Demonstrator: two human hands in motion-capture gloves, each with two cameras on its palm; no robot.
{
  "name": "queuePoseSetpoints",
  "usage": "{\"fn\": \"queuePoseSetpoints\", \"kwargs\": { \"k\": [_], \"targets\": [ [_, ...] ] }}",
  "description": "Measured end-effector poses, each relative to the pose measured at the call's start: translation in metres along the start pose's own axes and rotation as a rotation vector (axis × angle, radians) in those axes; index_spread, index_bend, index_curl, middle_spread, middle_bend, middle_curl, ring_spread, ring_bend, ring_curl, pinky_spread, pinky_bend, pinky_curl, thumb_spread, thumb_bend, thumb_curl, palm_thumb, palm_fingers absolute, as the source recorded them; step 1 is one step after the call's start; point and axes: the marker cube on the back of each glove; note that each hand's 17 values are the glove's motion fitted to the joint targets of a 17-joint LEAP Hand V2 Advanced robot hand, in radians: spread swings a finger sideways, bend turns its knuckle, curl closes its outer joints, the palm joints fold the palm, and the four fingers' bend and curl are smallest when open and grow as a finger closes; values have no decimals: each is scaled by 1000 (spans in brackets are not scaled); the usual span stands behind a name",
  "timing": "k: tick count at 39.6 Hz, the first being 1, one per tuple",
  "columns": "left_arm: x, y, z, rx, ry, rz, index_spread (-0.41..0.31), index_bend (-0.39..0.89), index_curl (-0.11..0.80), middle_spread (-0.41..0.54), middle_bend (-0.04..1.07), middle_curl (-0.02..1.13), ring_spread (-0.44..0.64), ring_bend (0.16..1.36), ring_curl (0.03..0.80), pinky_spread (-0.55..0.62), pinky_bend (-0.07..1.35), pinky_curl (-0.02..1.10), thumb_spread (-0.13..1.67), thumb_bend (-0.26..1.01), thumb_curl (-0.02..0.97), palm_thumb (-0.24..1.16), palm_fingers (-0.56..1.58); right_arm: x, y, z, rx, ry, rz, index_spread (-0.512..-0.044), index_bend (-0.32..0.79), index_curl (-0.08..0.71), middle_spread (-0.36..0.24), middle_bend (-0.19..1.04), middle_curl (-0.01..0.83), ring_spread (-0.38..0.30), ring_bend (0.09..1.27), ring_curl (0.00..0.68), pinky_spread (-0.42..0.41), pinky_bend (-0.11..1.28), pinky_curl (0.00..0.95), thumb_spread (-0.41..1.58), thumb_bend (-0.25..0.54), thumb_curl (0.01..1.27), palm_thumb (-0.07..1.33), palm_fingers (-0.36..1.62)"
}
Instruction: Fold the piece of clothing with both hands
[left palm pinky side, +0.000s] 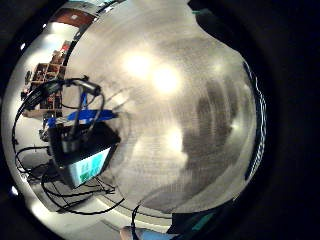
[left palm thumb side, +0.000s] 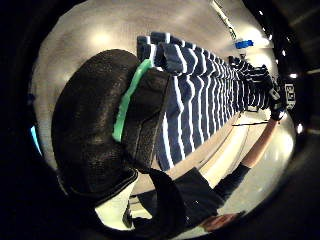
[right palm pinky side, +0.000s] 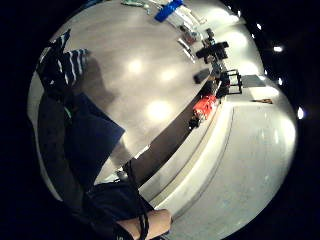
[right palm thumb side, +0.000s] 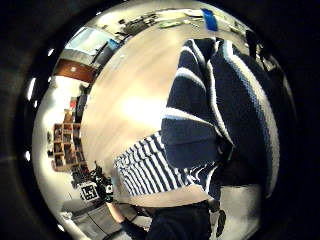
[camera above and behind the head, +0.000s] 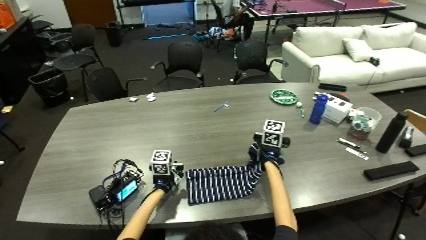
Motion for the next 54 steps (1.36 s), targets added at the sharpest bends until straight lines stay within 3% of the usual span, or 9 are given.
{"fn": "queuePoseSetpoints", "kwargs": {
  "k": [5,12,17,22,25,29,38,43,54],
  "targets": [
    [-8,7,-18,36,19,13,-69,158,370,139,171,304,302,506,340,306,285,374,1277,-14,258,75,272,-58,30,-43,54,9,-99,-273,194,384,-228,340,524,-299,474,434,-334,493,351,358,-33,678,993,1268],
    [-28,-33,-15,193,41,43,-69,168,371,133,174,307,288,506,333,290,276,367,1275,-13,256,76,300,-166,91,-71,102,36,-292,-275,190,413,-235,346,531,-302,469,440,-339,488,355,300,-35,699,989,1269],
    [-43,-15,-36,259,51,13,-69,163,368,122,184,316,266,501,327,268,273,363,1283,-6,256,91,343,-250,123,-19,10,87,-459,-274,186,429,-238,348,535,-304,471,445,-345,488,358,277,-36,711,985,1266],
    [-63,-1,-43,270,70,-18,-69,161,368,110,183,324,250,496,324,244,269,363,1288,-7,257,110,373,-314,204,24,-216,205,-648,-273,137,423,-244,335,534,-307,482,452,-349,526,368,296,-41,715,968,1228],
    [-76,-2,-37,273,77,-25,-69,160,367,103,189,331,237,490,323,233,260,361,1297,-6,256,118,384,-334,231,37,-311,187,-718,-268,27,374,-245,294,522,-301,489,450,-353,638,395,442,-56,693,910,1150],
    [-86,19,-48,279,92,-42,-69,157,366,98,180,333,229,488,322,225,261,362,1312,-2,256,140,397,-364,222,52,-255,63,-771,-252,-20,310,-215,257,509,-284,512,451,-349,724,414,690,-49,644,829,1090],
    [-91,47,-81,284,170,-51,-75,155,362,94,181,340,219,486,320,209,247,361,1370,14,261,200,416,-334,198,-14,-34,-77,-751,-225,35,232,-158,214,493,-228,533,448,-318,745,413,986,-18,565,756,1076],
    [-96,30,-64,211,181,-56,-76,155,361,93,178,343,211,480,319,202,244,362,1391,11,261,214,427,-295,176,-32,-24,-110,-708,-219,59,221,-154,204,489,-216,522,442,-317,725,402,1063,-7,545,775,1091],
    [-94,52,-78,191,103,-46,-71,152,354,98,170,343,207,485,323,193,251,368,1408,-4,259,224,423,-264,155,-29,-33,-211,-675,-210,84,213,-140,203,486,-198,495,431,-297,683,386,1135,-10,515,805,1103]
  ]
}}
